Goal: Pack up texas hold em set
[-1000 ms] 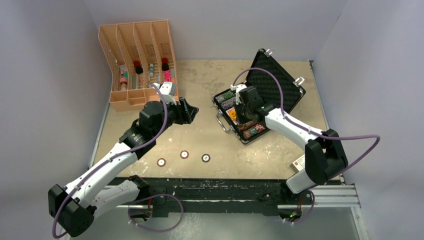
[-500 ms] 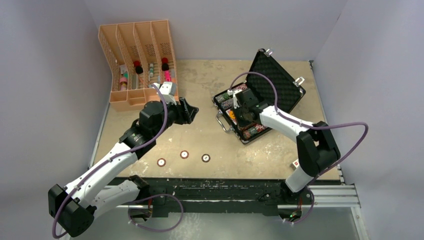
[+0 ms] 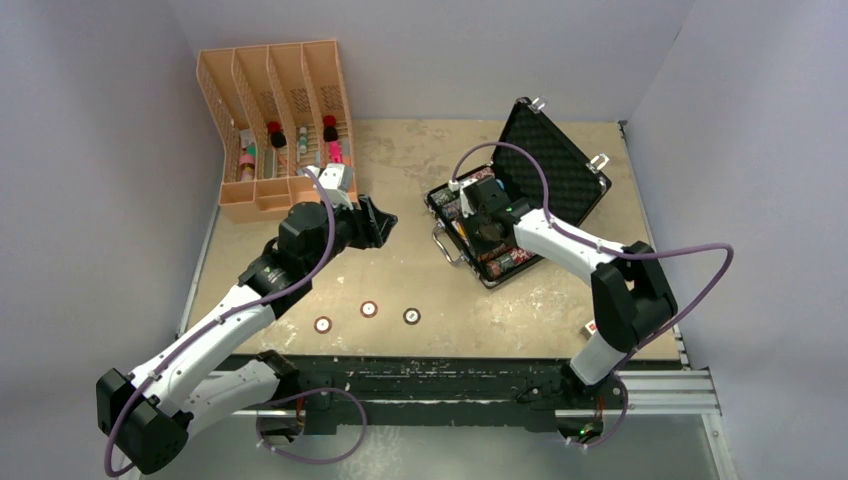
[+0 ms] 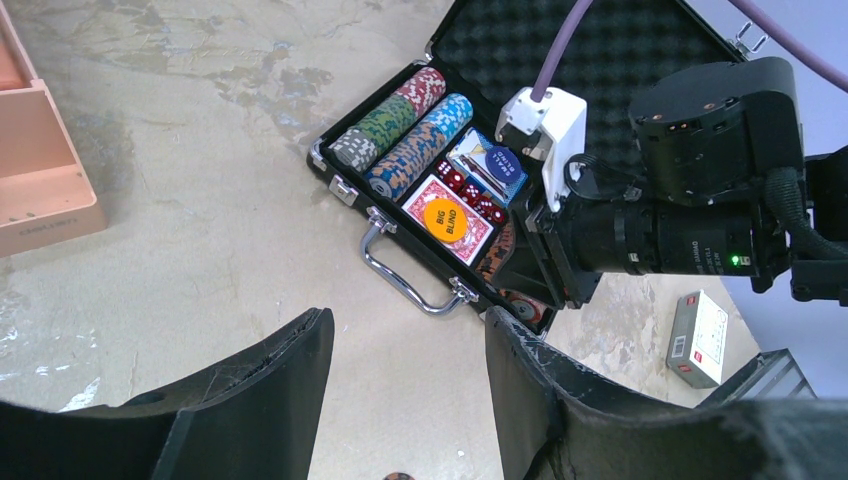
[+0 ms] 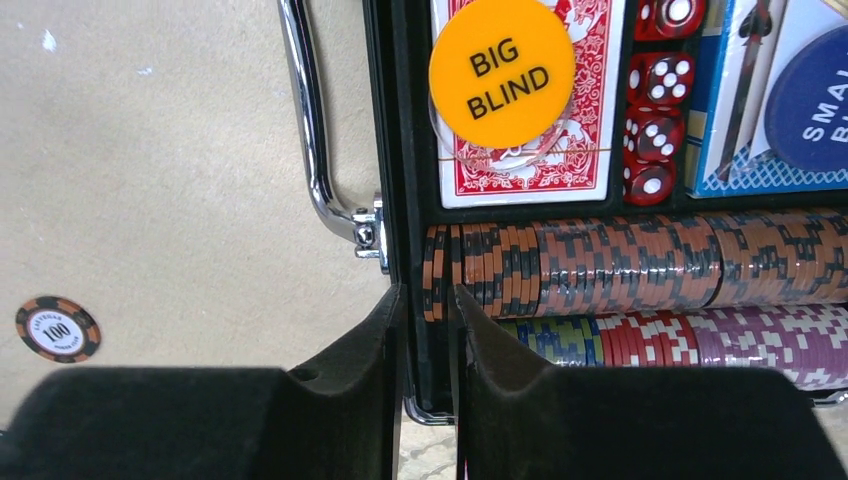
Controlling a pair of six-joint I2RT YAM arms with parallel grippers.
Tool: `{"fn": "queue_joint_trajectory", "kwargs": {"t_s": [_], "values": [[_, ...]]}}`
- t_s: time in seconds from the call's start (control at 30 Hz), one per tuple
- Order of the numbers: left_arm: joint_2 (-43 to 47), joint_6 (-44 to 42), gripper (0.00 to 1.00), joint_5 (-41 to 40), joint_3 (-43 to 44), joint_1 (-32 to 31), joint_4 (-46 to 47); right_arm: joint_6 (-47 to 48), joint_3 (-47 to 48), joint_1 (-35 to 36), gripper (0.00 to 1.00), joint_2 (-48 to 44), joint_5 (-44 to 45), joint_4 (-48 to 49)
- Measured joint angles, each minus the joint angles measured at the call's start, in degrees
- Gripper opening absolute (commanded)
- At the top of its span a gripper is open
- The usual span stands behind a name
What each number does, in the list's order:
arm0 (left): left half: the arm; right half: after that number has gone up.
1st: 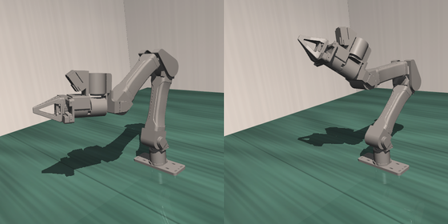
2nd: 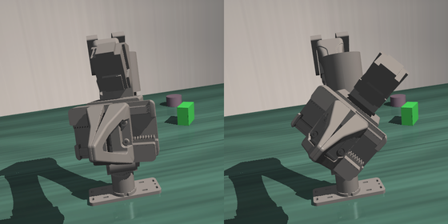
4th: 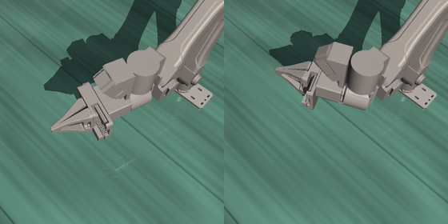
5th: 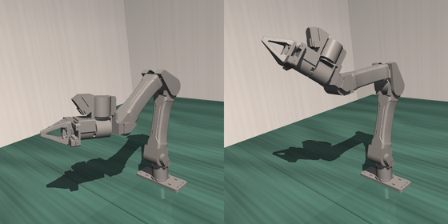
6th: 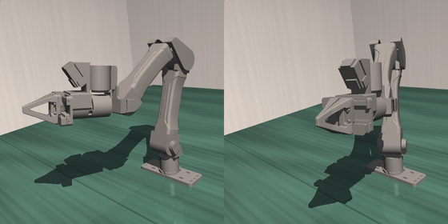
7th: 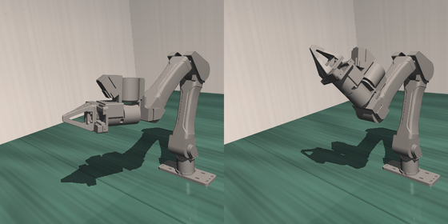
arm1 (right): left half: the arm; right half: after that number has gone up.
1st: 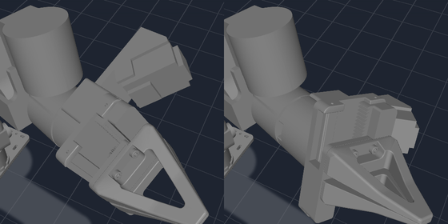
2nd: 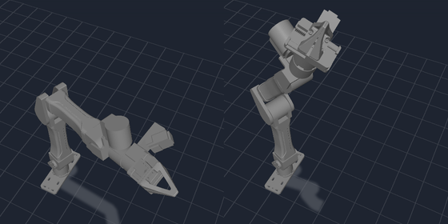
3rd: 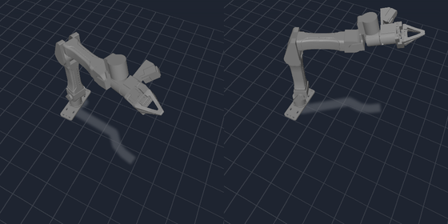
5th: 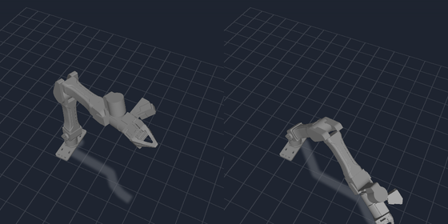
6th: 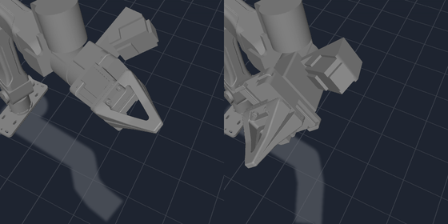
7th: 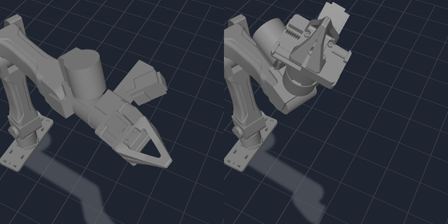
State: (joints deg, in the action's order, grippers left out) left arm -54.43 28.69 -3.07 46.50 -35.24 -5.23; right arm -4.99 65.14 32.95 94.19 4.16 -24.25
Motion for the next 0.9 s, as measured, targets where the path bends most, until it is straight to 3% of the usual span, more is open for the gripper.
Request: {"fn": "queue_joint_trajectory", "kwargs": {"t_s": [0.1,0.27,0.57,0.9], "values": [[0.02,0.00,0.56,-0.09,0.00,0.00,0.00,-0.79,0.37,0.00,0.25,-0.55,0.13,0.09],[0.74,0.52,0.58,-1.79,0.04,0.00,-0.44,-3.13,1.11,1.44,0.50,-2.03,-0.68,0.28],[4.59,2.78,0.62,-18.16,9.60,0.00,-9.51,-7.69,5.57,16.22,0.71,-0.07,-2.23,1.01],[9.64,3.26,0.64,-30.12,14.58,0.00,-14.12,-10.60,10.45,27.87,0.83,10.97,-2.80,-2.21]]}}
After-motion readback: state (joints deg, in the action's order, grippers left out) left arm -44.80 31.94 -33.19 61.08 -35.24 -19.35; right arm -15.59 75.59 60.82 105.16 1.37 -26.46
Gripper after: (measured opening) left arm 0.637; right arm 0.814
